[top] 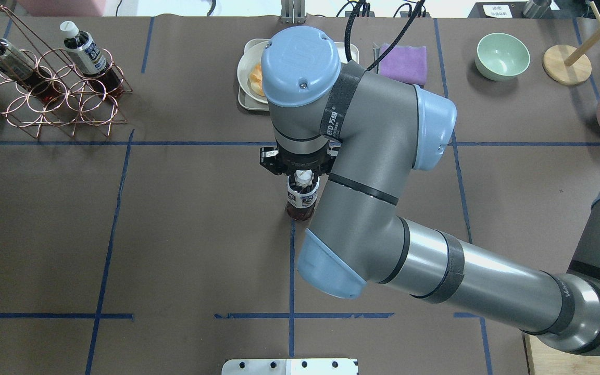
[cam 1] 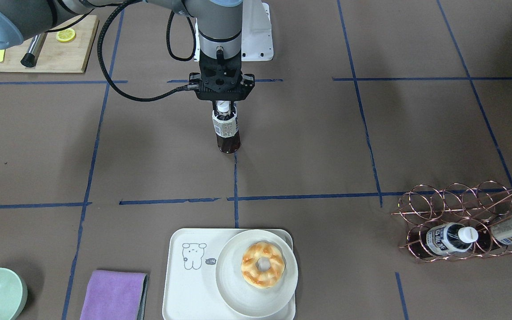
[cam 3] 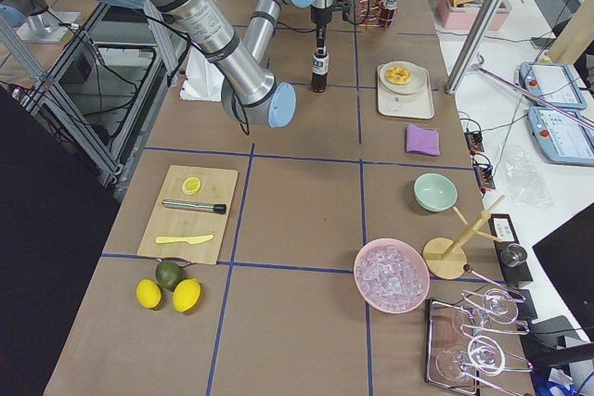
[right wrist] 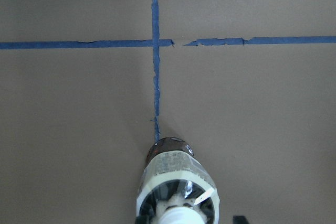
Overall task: Place tea on tray
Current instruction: 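Lower the right gripper around the bottle and close on it, then lift the bottle and carry it onto the white tray beside the plate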
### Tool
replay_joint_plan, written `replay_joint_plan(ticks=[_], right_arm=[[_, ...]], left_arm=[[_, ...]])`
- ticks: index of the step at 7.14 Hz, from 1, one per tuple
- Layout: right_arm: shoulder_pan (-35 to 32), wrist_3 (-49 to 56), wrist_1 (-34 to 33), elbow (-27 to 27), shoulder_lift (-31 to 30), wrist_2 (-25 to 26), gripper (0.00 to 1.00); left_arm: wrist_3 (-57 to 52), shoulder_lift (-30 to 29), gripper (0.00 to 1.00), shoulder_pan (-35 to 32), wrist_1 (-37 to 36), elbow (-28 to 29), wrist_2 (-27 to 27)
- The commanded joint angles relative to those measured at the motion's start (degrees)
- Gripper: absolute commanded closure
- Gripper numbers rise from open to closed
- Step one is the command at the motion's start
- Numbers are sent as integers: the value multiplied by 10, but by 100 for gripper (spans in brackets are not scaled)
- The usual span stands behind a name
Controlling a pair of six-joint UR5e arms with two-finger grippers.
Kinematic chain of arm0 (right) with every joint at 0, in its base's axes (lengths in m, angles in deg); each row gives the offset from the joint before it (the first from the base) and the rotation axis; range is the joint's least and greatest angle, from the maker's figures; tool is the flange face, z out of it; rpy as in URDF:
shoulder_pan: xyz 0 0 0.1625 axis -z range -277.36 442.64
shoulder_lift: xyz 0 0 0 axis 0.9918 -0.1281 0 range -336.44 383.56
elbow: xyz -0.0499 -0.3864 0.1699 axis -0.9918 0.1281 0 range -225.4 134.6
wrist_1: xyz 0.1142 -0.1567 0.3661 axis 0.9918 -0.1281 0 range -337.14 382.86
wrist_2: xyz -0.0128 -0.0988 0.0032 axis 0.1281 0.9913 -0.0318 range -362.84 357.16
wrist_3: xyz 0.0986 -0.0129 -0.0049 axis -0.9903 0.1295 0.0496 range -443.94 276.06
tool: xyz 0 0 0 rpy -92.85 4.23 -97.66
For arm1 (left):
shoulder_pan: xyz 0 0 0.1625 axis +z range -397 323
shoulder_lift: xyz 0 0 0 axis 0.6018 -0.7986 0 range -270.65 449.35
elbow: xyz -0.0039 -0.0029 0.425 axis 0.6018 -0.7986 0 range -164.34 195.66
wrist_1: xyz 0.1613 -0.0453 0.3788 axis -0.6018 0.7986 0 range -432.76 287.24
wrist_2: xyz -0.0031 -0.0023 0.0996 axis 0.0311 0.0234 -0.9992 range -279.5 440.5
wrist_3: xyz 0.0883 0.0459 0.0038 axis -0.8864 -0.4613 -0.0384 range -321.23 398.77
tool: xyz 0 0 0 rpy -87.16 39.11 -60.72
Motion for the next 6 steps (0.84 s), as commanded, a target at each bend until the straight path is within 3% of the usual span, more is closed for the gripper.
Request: replay_joint_plan(ticks=[1,4,6], right_arm=[[0,-5,-1,-8,3,0,100],[-46,-4,-11,-62,6,-8,100],[-112,5,-4,-53,6,-28,100]], left_arm=[[1,0,0,0,0,0,0],[2,-4,0,-4,0,-1,0],[2,-5,0,-11,-1,-5,1]])
